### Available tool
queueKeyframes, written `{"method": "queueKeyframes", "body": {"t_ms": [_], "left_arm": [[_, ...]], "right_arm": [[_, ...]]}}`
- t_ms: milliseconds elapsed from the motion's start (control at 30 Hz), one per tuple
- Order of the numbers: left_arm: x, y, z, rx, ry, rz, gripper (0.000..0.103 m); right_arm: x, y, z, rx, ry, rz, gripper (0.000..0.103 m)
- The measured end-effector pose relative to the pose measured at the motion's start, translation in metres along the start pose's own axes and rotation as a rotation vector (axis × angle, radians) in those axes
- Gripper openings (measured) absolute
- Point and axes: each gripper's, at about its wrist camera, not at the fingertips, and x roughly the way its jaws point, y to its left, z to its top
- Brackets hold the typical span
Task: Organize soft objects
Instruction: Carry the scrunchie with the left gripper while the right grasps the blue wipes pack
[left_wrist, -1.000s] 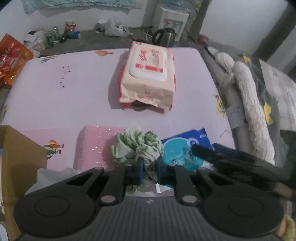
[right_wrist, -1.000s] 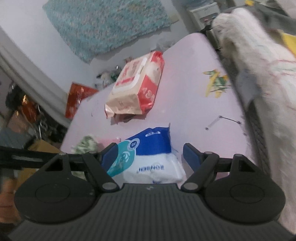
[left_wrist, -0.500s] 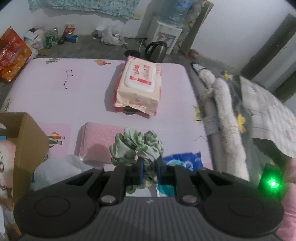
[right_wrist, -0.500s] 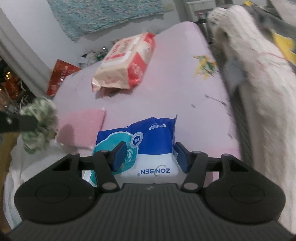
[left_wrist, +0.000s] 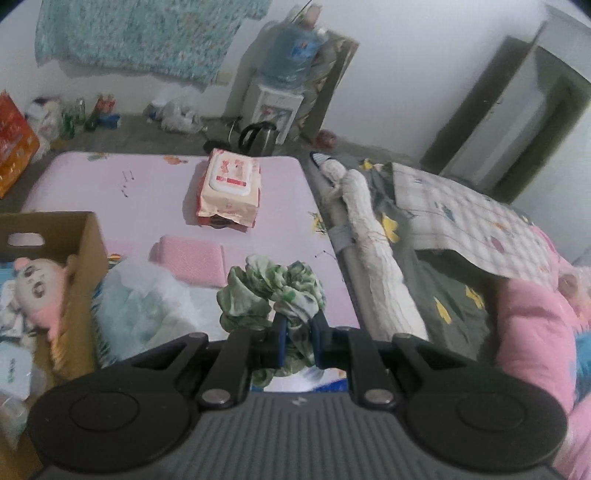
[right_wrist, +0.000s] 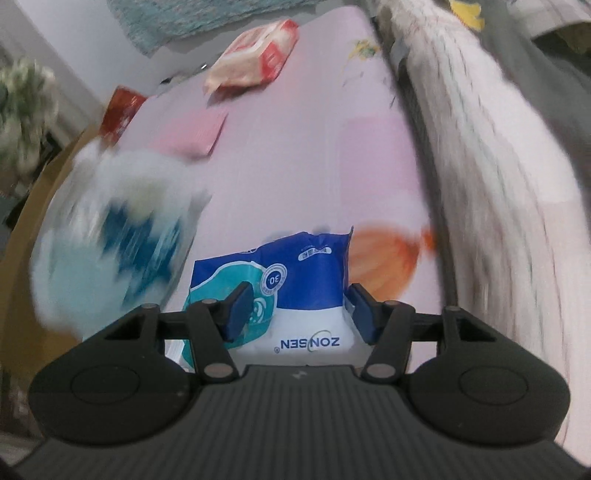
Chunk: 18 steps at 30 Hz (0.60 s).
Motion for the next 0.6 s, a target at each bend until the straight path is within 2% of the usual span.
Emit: {"method": "queueKeyframes", "body": {"t_ms": [133, 267, 333, 367, 433, 533, 600], "left_arm": [[-0.035, 0.0, -0.04, 0.029, -0.011, -0.008, 0.014], [-0.054, 0.007, -0.084, 0.019, 0.002, -0.01, 0.014], [-0.058, 0.012, -0.103, -0.002, -0.003, -0.024, 0.014], [-0.059, 0.015, -0.111, -0.013, -0.006, -0.035, 0.014], [-0.061, 0.027, -0.125, -0.058, -0.005, -0.075, 0.014], [-0.066, 0.047, -0.142, -0.133, -0.04, -0.121, 0.014], [-0.072, 0.057, -0.151, -0.153, -0.084, -0.119, 0.015]], "right_arm": [[-0.011, 0.018, -0.034, -0.136, 0.087, 0.092, 0.056], [-0.01, 0.04, -0.043, -0.268, 0.142, 0.156, 0.059], [-0.006, 0.052, -0.043, -0.317, 0.136, 0.167, 0.062], [-0.006, 0.056, -0.044, -0.323, 0.118, 0.152, 0.065], [-0.011, 0.062, -0.043, -0.291, 0.059, 0.135, 0.066], [-0.042, 0.053, -0.05, -0.148, -0.085, 0.214, 0.072], [-0.068, 0.044, -0.067, -0.023, -0.19, 0.235, 0.082]]}}
